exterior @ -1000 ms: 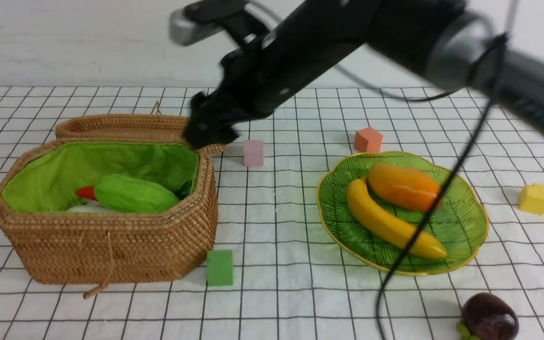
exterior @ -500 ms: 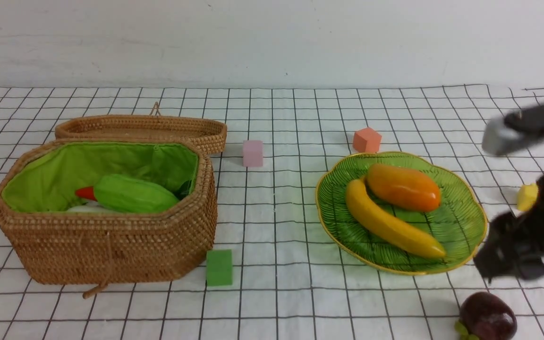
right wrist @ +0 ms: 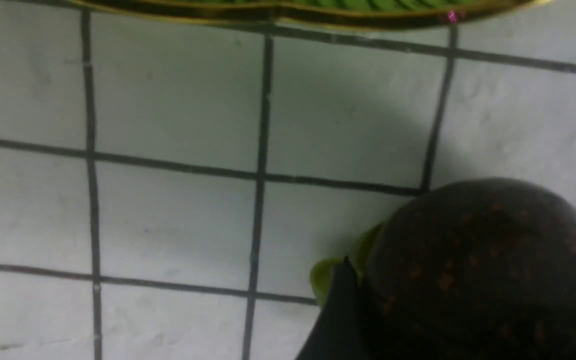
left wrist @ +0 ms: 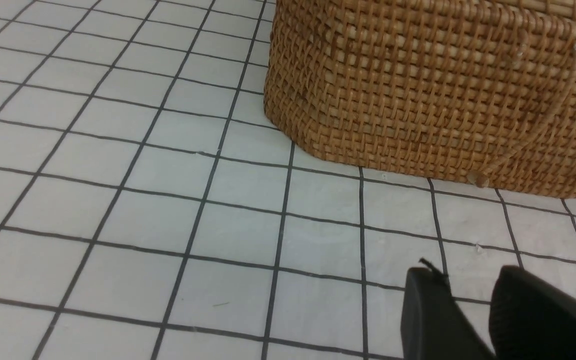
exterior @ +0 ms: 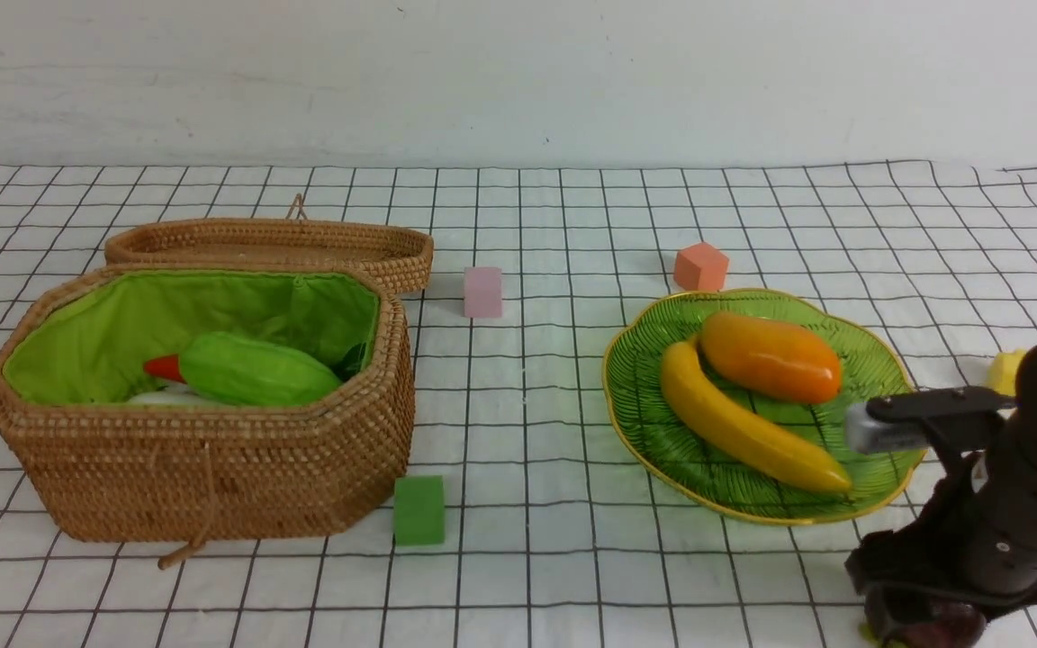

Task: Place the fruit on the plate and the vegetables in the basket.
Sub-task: Use the right arm to grab a mangosteen and put it into the right plate

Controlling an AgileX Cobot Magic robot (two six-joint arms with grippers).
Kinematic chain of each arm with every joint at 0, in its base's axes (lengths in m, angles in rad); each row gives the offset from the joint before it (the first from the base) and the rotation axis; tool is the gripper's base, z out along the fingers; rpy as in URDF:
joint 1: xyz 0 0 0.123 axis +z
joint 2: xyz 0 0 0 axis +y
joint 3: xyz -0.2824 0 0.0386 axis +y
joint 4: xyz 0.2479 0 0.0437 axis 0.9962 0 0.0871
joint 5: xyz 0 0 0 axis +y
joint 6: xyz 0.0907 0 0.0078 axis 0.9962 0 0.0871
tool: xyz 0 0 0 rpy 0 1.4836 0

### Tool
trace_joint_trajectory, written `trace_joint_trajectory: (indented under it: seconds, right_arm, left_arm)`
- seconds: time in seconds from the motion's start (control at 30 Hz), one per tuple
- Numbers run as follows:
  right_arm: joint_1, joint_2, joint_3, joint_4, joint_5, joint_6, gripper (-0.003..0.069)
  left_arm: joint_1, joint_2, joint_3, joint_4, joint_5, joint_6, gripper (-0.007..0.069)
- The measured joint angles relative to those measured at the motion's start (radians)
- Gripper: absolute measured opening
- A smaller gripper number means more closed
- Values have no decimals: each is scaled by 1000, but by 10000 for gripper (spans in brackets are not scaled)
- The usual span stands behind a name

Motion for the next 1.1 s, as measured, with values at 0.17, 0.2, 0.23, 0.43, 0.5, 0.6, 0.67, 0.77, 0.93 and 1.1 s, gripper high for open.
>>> trace_joint_trajectory:
  seconds: [0.17,0.2,0.23,0.43,0.5,0.6,0.67,0.77,0.93,1.1]
  right_arm:
    - [-5,20,-36,95,32,-143,576]
    - [-4,20,-41,105,39,-147,576]
    - [-2,13,-66,128,69,-155,575]
    - [-26,-75,-250,115,51,-142,574]
    - [-43,-77,-344,107,-40,-139,574]
    - [-50,-36,-398,100,-115,-133,574]
    - [-51,-7,-411,97,-124,-126,574]
    - [-52,83,-420,60,-104,-87,574]
    - [-52,153,-420,-27,-60,42,592]
    - [-53,107,-438,-54,-17,81,679]
  left_arm:
    - [0,0,0,0,0,0,189]
    - [0,0,0,0,0,0,189]
    - [0,0,0,0,0,0,192]
    - [0,0,0,0,0,0,197]
    - [0,0,0,0,0,0,198]
    - [0,0,0,0,0,0,198]
    - [0,0,0,0,0,0,198]
    - [0,0,0,0,0,0,198]
    - [0,0,0,0,0,0,203]
    - [0,0,0,0,0,0,208]
